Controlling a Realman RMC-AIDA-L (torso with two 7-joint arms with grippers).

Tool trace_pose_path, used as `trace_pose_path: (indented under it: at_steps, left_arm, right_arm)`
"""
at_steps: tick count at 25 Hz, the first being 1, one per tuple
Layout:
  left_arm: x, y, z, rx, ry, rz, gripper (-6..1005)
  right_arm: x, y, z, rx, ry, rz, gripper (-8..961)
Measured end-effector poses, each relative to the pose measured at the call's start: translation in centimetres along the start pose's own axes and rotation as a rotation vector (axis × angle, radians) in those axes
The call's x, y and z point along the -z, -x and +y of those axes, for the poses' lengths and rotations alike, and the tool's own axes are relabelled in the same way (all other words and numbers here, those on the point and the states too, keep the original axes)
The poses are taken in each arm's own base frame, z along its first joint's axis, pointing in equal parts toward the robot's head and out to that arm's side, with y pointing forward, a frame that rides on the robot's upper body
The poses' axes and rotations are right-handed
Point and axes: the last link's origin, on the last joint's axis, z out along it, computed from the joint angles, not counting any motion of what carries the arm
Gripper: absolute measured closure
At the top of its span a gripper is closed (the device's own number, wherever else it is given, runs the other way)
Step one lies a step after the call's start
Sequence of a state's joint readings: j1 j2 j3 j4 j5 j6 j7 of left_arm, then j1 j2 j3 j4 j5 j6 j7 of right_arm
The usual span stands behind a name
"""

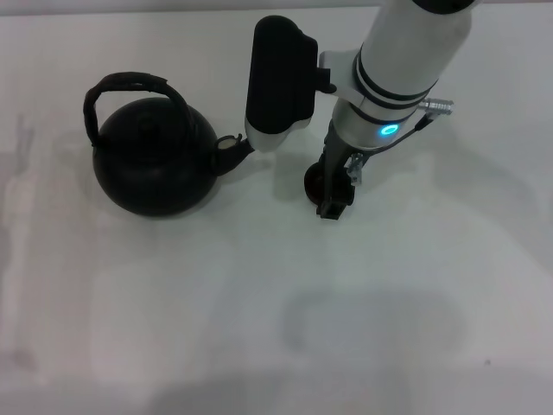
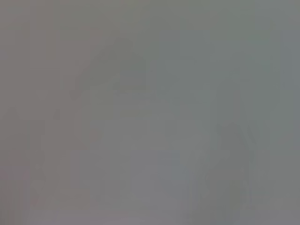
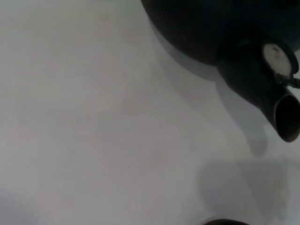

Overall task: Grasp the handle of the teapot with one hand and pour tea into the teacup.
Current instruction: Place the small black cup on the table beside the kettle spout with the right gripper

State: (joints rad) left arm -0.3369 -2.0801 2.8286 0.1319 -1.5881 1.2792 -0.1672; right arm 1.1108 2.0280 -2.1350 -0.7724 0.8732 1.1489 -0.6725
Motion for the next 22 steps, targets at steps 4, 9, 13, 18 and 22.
trace_pose_path:
  at_steps: [4,9,13,18,22]
  left_arm:
    - [-0.06,-0.03,0.04,0.000,0.001,0.001,212]
    - [-0.07,-0.05,-0.02,-0.003,0.001,0.001,212]
    - [-0.08,-0.06,-0.07,-0.005,0.001,0.002,212]
    - [0.14,0.02,-0.33,0.003,-0.017,0.001,212]
    - [0.23,0.03,-0.44,0.009,-0.029,0.002,212]
  right_arm:
    - [-0.10,0.14,0.11,-0.003,0.003,-0.012,230]
    - [-0.26,0.10,0.24,-0.006,0.007,-0.018,230]
    - [-0.43,-0.02,0.42,-0.001,0.010,-0.012,229]
    - [-0.59,0.00,0.73,-0.002,0.022,-0.014,230]
    - [-0.65,-0.01,0.86,-0.005,0.027,-0.014,229]
